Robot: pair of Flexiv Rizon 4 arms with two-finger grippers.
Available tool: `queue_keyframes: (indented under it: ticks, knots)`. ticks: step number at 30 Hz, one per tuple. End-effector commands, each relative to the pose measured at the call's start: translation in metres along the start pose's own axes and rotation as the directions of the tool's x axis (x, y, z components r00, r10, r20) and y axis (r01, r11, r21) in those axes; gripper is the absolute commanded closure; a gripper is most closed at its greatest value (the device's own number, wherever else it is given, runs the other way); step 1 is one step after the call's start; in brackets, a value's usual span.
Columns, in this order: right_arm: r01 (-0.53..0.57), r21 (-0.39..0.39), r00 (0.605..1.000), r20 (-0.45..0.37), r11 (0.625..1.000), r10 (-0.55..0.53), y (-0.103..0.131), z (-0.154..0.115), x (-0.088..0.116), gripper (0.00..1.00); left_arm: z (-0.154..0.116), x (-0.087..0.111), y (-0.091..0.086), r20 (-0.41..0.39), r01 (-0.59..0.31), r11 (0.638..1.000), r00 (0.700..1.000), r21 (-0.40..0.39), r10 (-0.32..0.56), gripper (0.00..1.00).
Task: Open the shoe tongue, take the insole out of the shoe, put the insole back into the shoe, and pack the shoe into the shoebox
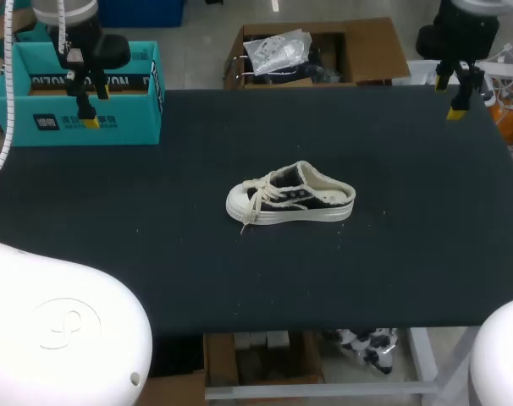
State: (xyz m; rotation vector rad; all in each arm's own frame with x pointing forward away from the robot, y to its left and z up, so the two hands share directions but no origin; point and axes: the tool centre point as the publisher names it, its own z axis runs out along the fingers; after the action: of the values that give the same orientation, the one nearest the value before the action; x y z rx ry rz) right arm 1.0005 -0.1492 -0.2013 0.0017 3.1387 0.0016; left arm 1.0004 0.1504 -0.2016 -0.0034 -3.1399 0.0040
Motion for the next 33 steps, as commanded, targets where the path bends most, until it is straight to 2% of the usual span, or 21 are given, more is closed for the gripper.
queue_keyframes:
  ticks: [1,15,17,18,21,22,24,25,27,29,32,33]
  knots:
    - [0.0,0.001,1.0,-0.001,1.0,0.0,0.0,-0.001,0.0,0.0,0.0,0.0,0.0,-0.001,0.001,1.0,1.0,-0.001,-0.001,0.0]
    - [0.0,0.001,1.0,-0.001,1.0,0.0,0.0,-0.001,0.0,0.0,0.0,0.0,0.0,-0.001,0.001,1.0,1.0,-0.001,-0.001,0.0]
    - [0.0,0.001,1.0,-0.001,1.0,0.0,0.0,-0.001,0.0,0.0,-0.001,0.001,-0.005,0.004,0.015,1.0,1.0,0.025,-0.015,0.0]
    - [-0.007,-0.058,1.0,0.016,0.998,0.008,0.001,0.002,0.001,0.0,0.0,0.002,-0.01,0.001,0.044,0.998,0.999,0.04,-0.044,0.0]
    - [-0.024,-0.12,0.999,0.029,0.992,0.027,0.008,0.011,0.007,0.0,0.005,0.007,-0.02,-0.019,0.127,0.991,0.992,0.041,-0.126,0.0]
    - [-0.032,-0.161,0.999,0.03,0.986,0.037,0.013,0.017,0.011,0.0,0.009,0.011,-0.027,-0.034,0.195,0.981,0.98,0.021,-0.194,0.0]
    - [-0.031,-0.224,0.998,0.043,0.974,0.042,0.019,0.026,0.016,0.0,0.015,0.018,-0.038,-0.074,0.275,0.961,0.959,0.008,-0.274,0.0]
    - [-0.052,-0.256,0.997,0.039,0.965,0.064,0.023,0.031,0.019,0.0,0.017,0.02,-0.043,-0.086,0.34,0.94,0.937,-0.011,-0.34,0.0]
    - [-0.054,-0.293,0.997,0.035,0.955,0.068,0.033,0.043,0.024,0.0,0.021,0.025,-0.052,-0.116,0.416,0.909,0.902,-0.028,-0.416,0.0]
    - [-0.074,-0.324,0.996,0.031,0.943,0.089,0.043,0.055,0.029,0.0,0.025,0.029,-0.058,-0.134,0.502,0.864,0.854,-0.044,-0.503,0.0]
    - [-0.081,-0.371,0.995,0.031,0.925,0.099,0.06,0.07,0.038,0.0,0.03,0.036,-0.064,-0.171,0.592,0.805,0.79,-0.036,-0.588,0.0]
    - [-0.08,-0.4,0.994,0.031,0.913,0.101,0.065,0.074,0.041,0.0,0.03,0.04,-0.065,-0.215,0.585,0.811,0.792,0.002,-0.571,0.0]
